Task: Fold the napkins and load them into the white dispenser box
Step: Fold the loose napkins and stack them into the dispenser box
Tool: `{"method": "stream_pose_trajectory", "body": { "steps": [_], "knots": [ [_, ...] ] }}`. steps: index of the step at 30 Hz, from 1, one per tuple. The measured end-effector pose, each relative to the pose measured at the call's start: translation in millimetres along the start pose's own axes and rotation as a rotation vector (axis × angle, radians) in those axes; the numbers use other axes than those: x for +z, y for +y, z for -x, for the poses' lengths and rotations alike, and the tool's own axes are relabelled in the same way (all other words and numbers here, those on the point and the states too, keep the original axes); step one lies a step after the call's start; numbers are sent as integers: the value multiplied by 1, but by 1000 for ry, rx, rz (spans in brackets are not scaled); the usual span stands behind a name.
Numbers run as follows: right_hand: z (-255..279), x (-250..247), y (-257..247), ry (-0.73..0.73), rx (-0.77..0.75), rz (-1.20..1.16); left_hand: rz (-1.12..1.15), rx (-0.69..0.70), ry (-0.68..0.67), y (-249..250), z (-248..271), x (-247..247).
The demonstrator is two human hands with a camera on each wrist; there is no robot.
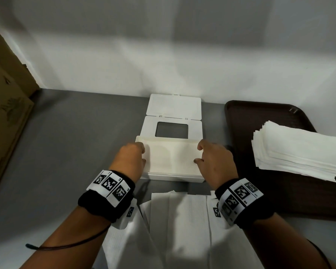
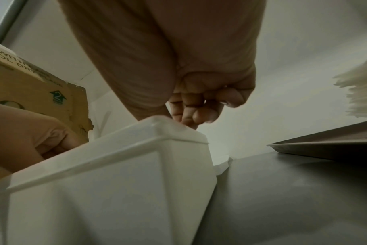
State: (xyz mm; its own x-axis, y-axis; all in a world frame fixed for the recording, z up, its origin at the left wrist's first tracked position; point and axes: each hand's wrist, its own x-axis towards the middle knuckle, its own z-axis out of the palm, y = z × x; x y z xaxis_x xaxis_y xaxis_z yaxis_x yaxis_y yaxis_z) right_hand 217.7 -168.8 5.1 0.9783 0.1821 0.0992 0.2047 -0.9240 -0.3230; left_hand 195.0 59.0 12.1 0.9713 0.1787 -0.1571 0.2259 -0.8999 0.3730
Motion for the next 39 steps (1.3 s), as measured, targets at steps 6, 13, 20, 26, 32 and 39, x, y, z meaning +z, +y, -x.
{"method": "stream_pose_trajectory", "body": {
  "steps": [6, 13, 20, 26, 32, 39],
  "knots": [
    [3, -2, 2, -6, 37, -28, -142, 27, 103, 0, 6, 0],
    [14, -16, 1, 56, 69, -88, -3, 98, 224, -17, 19, -6],
    [89, -17, -48, -50, -122, -268, 76, 173, 143, -57, 68, -12],
    [154, 29, -90, -261, -181, -246, 9, 181, -123, -93, 103, 5],
    [186, 38, -120, -332, 49, 95, -104, 190, -199, -103, 120, 9],
    [189, 40, -131, -355, 219, 140, -158, 221, -226, -106, 117, 11]
  ]
}}
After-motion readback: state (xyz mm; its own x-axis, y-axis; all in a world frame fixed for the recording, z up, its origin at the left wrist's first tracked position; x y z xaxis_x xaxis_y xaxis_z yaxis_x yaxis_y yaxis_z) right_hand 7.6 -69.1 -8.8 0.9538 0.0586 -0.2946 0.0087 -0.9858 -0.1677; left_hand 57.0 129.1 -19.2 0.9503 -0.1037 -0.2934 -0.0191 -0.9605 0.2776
